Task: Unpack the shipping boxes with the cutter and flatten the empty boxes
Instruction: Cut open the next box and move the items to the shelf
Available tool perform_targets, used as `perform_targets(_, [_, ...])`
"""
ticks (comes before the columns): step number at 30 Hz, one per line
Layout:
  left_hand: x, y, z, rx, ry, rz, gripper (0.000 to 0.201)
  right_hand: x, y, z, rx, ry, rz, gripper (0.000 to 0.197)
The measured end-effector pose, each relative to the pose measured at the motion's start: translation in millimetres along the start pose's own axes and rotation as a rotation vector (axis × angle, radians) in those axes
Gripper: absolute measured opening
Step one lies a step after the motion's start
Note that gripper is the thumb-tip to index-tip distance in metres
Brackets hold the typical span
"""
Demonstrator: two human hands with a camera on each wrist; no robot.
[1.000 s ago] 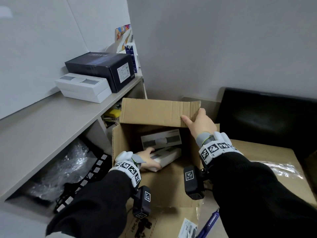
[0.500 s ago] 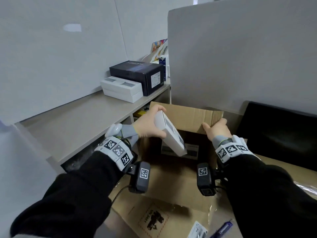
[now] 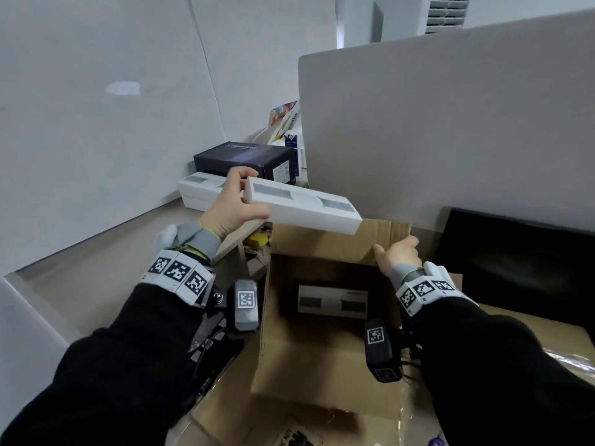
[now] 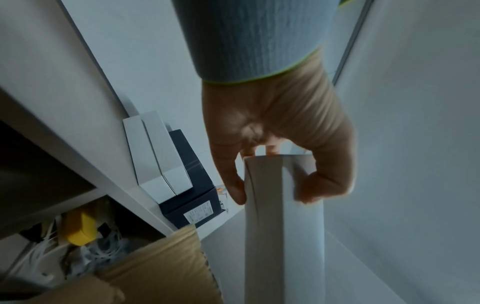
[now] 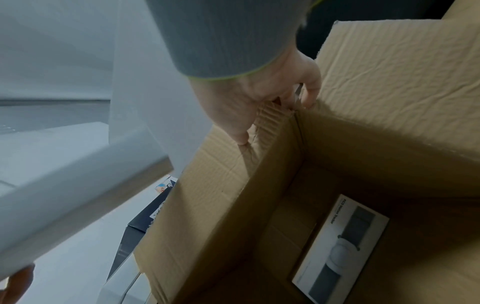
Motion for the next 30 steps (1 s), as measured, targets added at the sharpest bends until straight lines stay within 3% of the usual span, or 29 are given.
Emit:
perform_targets(5, [-44.3, 28.3, 14.0, -0.029, -0.234, -0.106, 0.077, -0.9, 5.9, 3.3, 0.015, -0.019, 0.005, 0.062])
perform_targets(14, [-90.6, 87.0, 39.2, -0.167, -0.393, -0.181, 0.042, 4.0, 32.5, 2.8, 0.005, -0.095, 0.081, 0.059])
perform_targets(21, [-117.6, 126.9, 53.0, -0.199, -0.59, -0.121, 0.04, 15.3, 49.6, -1.8, -0.02, -0.138, 0.144, 0.046])
perform_targets(26, [-131.8, 137.8, 59.2, -0.192, -0.552, 0.198, 0.033, 15.7, 45.5, 1.5, -0.014, -0.184, 0.141, 0.044])
perform_targets(30, [-121.7, 132.7, 60.0, -0.203, -0.415, 0.528, 0.032, 14.6, 37.6, 4.3, 0.001, -0.222, 0.139, 0.045])
Point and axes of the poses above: each hand's wrist, its own z-axis towards the middle knuckle, its own x-axis out of the palm, y = z × x, the point moved 7 cm from there along z, towards the middle knuckle, and after that the axes turned 14 degrees about x, right-handed, at the moved point
